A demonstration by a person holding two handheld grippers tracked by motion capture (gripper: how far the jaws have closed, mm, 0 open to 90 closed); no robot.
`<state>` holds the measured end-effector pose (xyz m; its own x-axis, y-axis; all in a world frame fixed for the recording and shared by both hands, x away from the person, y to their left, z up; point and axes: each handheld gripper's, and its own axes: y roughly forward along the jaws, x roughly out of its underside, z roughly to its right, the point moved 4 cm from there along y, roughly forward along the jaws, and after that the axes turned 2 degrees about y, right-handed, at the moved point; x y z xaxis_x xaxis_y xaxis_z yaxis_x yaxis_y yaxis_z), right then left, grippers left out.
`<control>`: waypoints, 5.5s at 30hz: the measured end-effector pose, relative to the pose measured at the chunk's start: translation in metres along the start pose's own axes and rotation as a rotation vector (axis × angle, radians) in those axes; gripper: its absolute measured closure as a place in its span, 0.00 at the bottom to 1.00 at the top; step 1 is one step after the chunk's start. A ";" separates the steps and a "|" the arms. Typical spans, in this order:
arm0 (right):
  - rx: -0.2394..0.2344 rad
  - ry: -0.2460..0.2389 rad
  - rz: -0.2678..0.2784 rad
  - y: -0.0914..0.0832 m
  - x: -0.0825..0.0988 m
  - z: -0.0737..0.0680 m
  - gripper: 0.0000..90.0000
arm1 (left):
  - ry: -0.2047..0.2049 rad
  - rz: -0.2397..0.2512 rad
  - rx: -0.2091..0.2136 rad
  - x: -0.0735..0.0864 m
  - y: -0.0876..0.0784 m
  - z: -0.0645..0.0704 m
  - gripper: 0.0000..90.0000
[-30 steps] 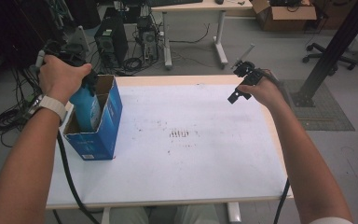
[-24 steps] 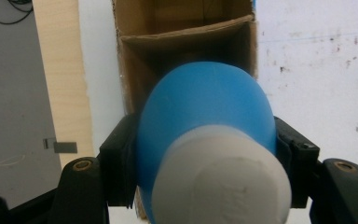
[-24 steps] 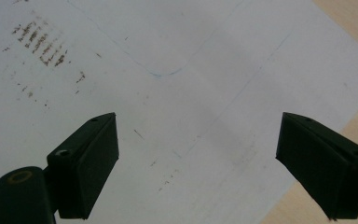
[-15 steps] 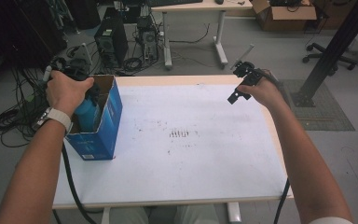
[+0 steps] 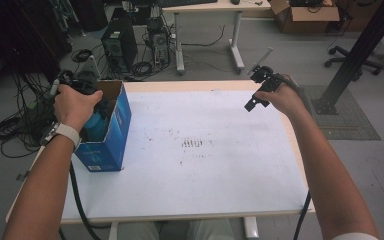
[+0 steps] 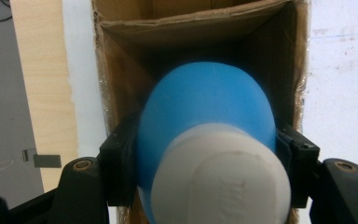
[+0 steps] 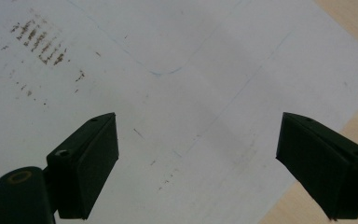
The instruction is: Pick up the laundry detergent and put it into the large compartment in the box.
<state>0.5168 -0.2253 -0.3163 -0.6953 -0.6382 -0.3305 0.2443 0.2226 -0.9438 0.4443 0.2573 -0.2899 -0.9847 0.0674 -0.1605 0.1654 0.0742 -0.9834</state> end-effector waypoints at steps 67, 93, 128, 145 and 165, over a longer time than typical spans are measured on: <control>-0.014 -0.010 -0.008 0.001 0.006 -0.003 0.14 | -0.018 -0.036 0.030 0.004 0.018 -0.002 0.32; -0.017 -0.014 0.001 -0.003 0.008 -0.006 0.14 | -0.016 -0.016 0.040 0.006 -0.002 0.001 0.23; -0.010 -0.002 0.044 -0.029 0.017 -0.016 0.14 | 0.086 0.059 0.093 0.030 -0.109 0.054 0.11; -0.003 -0.015 0.057 -0.042 0.020 -0.025 0.14 | 0.197 0.083 0.086 0.052 -0.136 0.098 0.10; -0.007 -0.028 0.059 -0.044 0.018 -0.031 0.14 | 0.326 0.094 0.109 0.066 -0.141 0.135 0.11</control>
<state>0.4729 -0.2240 -0.2809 -0.6605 -0.6446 -0.3851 0.2795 0.2649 -0.9229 0.3487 0.1169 -0.1737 -0.8934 0.3843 -0.2328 0.2302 -0.0533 -0.9717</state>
